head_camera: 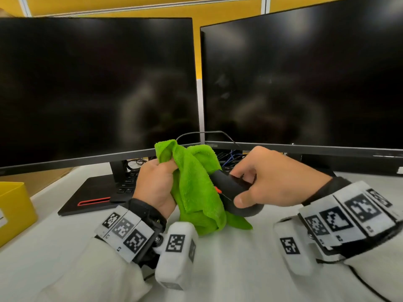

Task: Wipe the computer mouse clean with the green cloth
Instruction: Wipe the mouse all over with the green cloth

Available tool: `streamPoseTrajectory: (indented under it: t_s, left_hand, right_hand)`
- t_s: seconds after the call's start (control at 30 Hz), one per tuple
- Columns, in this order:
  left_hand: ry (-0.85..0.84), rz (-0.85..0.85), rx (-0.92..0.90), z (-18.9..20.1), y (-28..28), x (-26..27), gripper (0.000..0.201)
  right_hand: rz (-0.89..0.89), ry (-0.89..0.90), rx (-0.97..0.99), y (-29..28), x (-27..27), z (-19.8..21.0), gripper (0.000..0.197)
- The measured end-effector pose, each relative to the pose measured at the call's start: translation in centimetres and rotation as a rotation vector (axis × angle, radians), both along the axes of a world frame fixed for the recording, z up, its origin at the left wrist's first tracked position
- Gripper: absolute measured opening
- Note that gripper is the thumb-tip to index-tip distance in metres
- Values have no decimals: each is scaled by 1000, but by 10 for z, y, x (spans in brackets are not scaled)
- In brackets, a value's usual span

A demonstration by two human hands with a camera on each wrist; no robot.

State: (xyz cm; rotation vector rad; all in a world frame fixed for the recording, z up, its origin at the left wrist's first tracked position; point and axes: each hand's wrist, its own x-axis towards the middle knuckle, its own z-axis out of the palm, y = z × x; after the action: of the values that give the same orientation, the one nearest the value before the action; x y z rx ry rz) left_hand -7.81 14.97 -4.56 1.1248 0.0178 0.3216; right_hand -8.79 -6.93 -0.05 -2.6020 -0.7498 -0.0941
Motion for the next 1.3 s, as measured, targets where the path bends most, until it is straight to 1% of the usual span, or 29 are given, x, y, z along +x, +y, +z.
streamPoseTrajectory:
  t_s: [0.1, 0.23, 0.3, 0.37, 0.53, 0.6, 0.63, 0.73, 0.77, 0.83, 0.87, 0.9, 0.93, 0.97, 1.03, 1.1, 1.13, 1.17, 1.2, 1.23, 1.3]
  left_hand:
    - [26, -6, -49, 3, 8, 3, 32]
    - [73, -7, -62, 2, 7, 4, 33]
    - [101, 7, -90, 3, 10, 6, 28]
    - [126, 31, -137, 4, 20, 11, 16]
    - [164, 1, -161, 0, 27, 20, 14]
    - [196, 24, -177, -2, 33, 25, 12]
    - [219, 42, -188, -4, 40, 28, 16]
    - [285, 82, -183, -12, 62, 41, 55]
    - [291, 89, -192, -13, 66, 44, 60]
    - [341, 134, -193, -19, 78, 53, 60]
    - [345, 130, -184, -22, 82, 56, 62]
    - [363, 162, -179, -27, 88, 62, 66]
    - [361, 188, -175, -33, 94, 68, 70]
    - [353, 192, -176, -38, 99, 74, 70]
    - [341, 197, -142, -29, 85, 62, 60]
    - [343, 317, -125, -24, 80, 55, 46]
    - [333, 329, -123, -24, 82, 55, 43]
    - [315, 284, -128, -26, 82, 55, 49]
    - [311, 211, -141, -28, 84, 57, 60]
    - [319, 130, -152, -25, 79, 53, 63]
    - [310, -8, -122, -15, 60, 37, 43]
  right_hand:
    - [-20, 18, -84, -15, -5, -1, 16]
    - [-11, 74, -94, -33, -9, -2, 21]
    - [-25, 94, -133, -42, -13, 0, 19]
    - [-59, 116, -181, -55, -17, 0, 17]
    - [-113, 151, -229, -78, -24, 6, 21]
    - [-148, 151, -260, -88, -24, 10, 21]
    - [-165, 154, -271, -94, -23, 11, 23]
    - [-217, 165, -282, -114, -22, 16, 30]
    - [-235, 165, -290, -121, -21, 17, 32]
    - [-273, 170, -303, -133, -20, 17, 33]
    - [-292, 167, -297, -140, -18, 16, 33]
    - [-313, 164, -291, -147, -18, 15, 33]
    - [-330, 159, -283, -152, -16, 14, 34]
    - [-343, 155, -264, -156, -15, 14, 37]
    - [-354, 137, -201, -162, -11, 13, 44]
    - [-318, 119, -114, -163, -8, 14, 46]
    - [-298, 112, -53, -162, -8, 14, 45]
    - [-286, 95, 11, -161, -7, 14, 42]
    - [-285, 72, 80, -160, -5, 14, 37]
    - [-290, 48, 149, -158, -4, 14, 30]
    - [-298, 41, 299, -151, -2, 15, 15]
